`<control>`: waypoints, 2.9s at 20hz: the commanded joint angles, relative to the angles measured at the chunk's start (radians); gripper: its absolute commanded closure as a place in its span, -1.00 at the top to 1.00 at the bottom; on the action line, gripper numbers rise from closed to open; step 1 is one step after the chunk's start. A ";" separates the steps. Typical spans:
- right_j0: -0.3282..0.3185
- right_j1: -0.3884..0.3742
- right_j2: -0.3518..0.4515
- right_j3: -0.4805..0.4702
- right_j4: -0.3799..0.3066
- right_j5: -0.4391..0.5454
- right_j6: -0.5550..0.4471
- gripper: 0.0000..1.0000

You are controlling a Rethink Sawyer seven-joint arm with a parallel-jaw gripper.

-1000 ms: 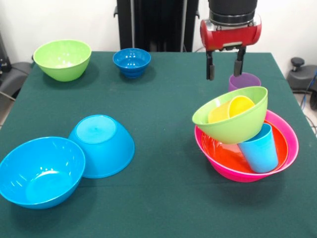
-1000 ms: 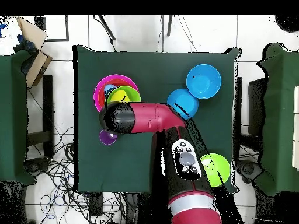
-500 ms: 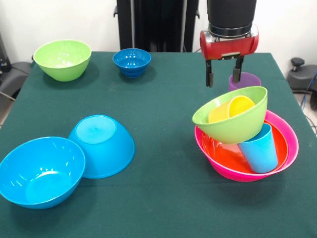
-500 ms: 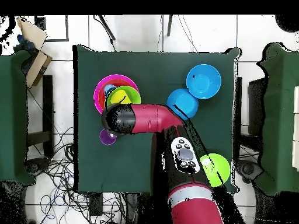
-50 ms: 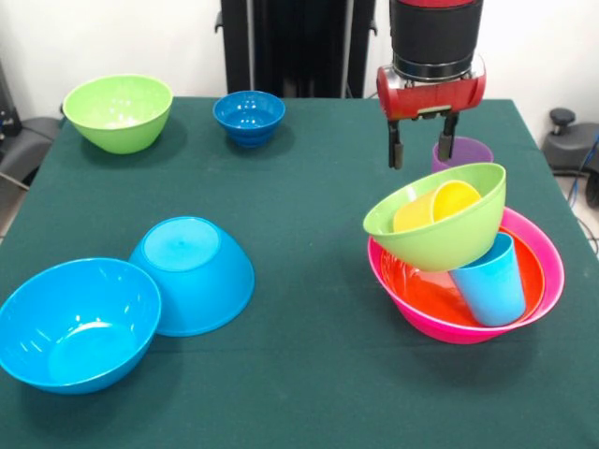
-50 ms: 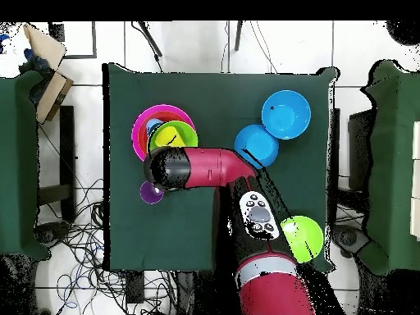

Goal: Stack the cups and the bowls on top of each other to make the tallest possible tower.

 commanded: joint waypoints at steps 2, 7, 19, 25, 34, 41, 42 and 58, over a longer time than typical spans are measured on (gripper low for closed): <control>-0.001 0.057 0.033 0.001 0.018 -0.072 0.141 1.00; 0.003 0.082 0.032 -0.008 0.014 -0.097 0.146 1.00; 0.013 0.098 0.033 -0.025 0.026 -0.089 0.145 1.00; 0.018 0.111 0.036 -0.057 0.031 -0.068 0.136 1.00; 0.010 0.112 0.046 -0.060 0.035 -0.062 0.126 1.00; 0.013 0.115 0.045 -0.068 0.036 -0.057 0.124 1.00; 0.013 0.115 0.045 -0.067 0.035 -0.057 0.123 1.00; 0.023 0.117 0.044 -0.056 0.034 -0.076 0.134 1.00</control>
